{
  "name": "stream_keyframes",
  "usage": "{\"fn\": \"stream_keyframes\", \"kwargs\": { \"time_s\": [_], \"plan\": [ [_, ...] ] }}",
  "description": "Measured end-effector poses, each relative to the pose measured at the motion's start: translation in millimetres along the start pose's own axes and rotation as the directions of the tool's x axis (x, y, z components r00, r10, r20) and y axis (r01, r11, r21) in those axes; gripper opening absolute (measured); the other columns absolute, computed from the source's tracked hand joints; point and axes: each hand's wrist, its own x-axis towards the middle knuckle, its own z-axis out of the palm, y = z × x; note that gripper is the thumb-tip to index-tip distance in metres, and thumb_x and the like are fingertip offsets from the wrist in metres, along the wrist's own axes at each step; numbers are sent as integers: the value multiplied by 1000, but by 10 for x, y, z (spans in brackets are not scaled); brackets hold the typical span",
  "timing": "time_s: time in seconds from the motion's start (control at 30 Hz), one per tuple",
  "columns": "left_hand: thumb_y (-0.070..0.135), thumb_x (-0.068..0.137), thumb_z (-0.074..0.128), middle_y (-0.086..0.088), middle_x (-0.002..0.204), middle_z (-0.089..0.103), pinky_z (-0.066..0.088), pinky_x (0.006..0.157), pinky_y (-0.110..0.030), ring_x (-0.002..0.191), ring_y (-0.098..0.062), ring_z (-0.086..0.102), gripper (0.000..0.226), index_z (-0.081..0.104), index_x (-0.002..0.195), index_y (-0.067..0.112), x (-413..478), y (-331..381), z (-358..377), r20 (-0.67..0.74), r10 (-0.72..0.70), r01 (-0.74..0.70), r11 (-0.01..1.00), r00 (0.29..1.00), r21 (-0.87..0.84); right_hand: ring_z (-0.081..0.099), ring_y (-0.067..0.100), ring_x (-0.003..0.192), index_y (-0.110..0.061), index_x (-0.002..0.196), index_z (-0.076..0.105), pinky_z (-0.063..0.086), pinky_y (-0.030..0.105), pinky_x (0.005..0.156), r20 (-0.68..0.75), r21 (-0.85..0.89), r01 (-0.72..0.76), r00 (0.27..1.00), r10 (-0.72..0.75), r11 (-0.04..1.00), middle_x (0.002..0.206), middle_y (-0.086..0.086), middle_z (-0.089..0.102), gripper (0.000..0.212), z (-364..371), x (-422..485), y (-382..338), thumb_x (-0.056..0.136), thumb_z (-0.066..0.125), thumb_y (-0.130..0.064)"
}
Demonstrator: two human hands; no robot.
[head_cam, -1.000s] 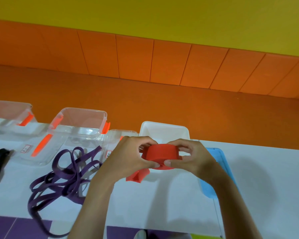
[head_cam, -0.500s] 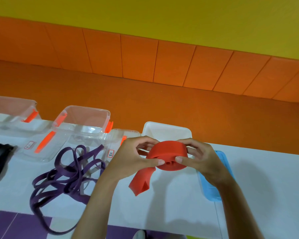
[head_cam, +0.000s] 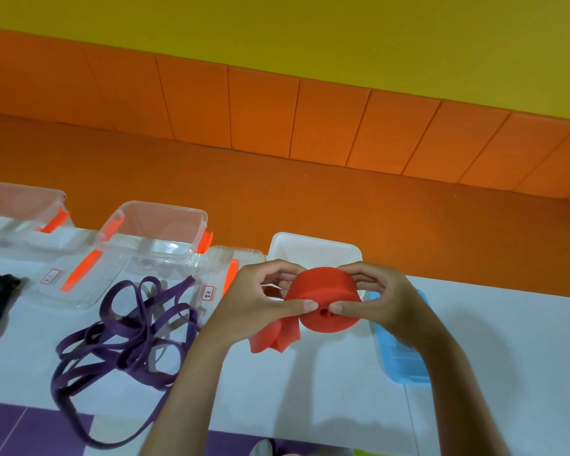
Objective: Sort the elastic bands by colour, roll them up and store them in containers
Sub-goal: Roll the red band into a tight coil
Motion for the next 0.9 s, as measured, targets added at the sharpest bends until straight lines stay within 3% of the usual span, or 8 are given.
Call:
{"fn": "stream_keyframes", "kwargs": {
  "time_s": [0.1, 0.27, 0.4, 0.57, 0.7, 0.8, 0.9],
  "plan": [
    [36, 80, 92, 16, 111, 78, 59, 86, -18, 107, -7, 74, 40, 75, 116, 42, 4, 45, 22, 30, 13, -13, 1000, 999, -11, 75, 12, 104, -40, 108, 75, 62, 23, 79, -39, 36, 10, 999, -8, 999, 108, -11, 78, 47, -19, -16, 4, 67, 97, -43],
    [39, 69, 96, 8, 108, 81, 61, 83, -21, 102, -13, 78, 45, 78, 110, 35, -41, 33, -83, 40, -40, 44, 992, 998, -119, 77, 21, 101, -32, 104, 76, 61, 25, 79, -109, 194, 4, 994, 17, 981, 107, 0, 79, 48, 7, -47, 68, 62, 97, -38],
    [30, 67, 102, 10, 103, 80, 62, 81, -22, 97, -12, 78, 49, 76, 108, 28, 11, 7, -67, 38, -12, 12, 1000, 999, -14, 73, 23, 110, -36, 108, 72, 61, 28, 80, -37, 256, -23, 999, 34, 966, 116, -1, 74, 50, 98, -58, 131, 65, 97, -34],
    [26, 68, 100, 14, 102, 79, 59, 87, -18, 100, -9, 75, 45, 77, 106, 29, -31, -47, 12, 24, 42, -43, 998, 999, 55, 67, 13, 120, -48, 121, 68, 62, 26, 83, 112, 60, -51, 993, 44, 997, 123, -14, 71, 55, 73, -71, 119, 73, 95, -41],
    [29, 71, 99, 18, 106, 77, 56, 94, -17, 105, -5, 73, 45, 76, 109, 33, -34, -43, 35, 33, 65, -68, 994, 997, 82, 66, 3, 116, -60, 114, 66, 56, 12, 81, 63, -71, 55, 997, -51, 996, 114, -24, 72, 48, 108, -51, 22, 72, 88, -60],
    [40, 74, 96, 24, 113, 75, 49, 96, -9, 114, 3, 68, 52, 71, 120, 41, -14, -2, -44, 58, 36, -41, 994, 998, 103, 73, 12, 108, -45, 111, 74, 59, 19, 81, 6, 40, 53, 999, -53, 998, 112, -12, 77, 47, 88, -43, 24, 69, 95, -50],
    [40, 71, 98, 21, 109, 77, 55, 87, -12, 106, 0, 72, 52, 73, 115, 37, 4, -1, -136, 123, -27, 15, 996, 992, 93, 75, 21, 102, -29, 105, 77, 60, 25, 82, -6, 190, 18, 1000, -17, 982, 108, 2, 78, 41, 118, -53, 97, 69, 96, -31]
  ]
}}
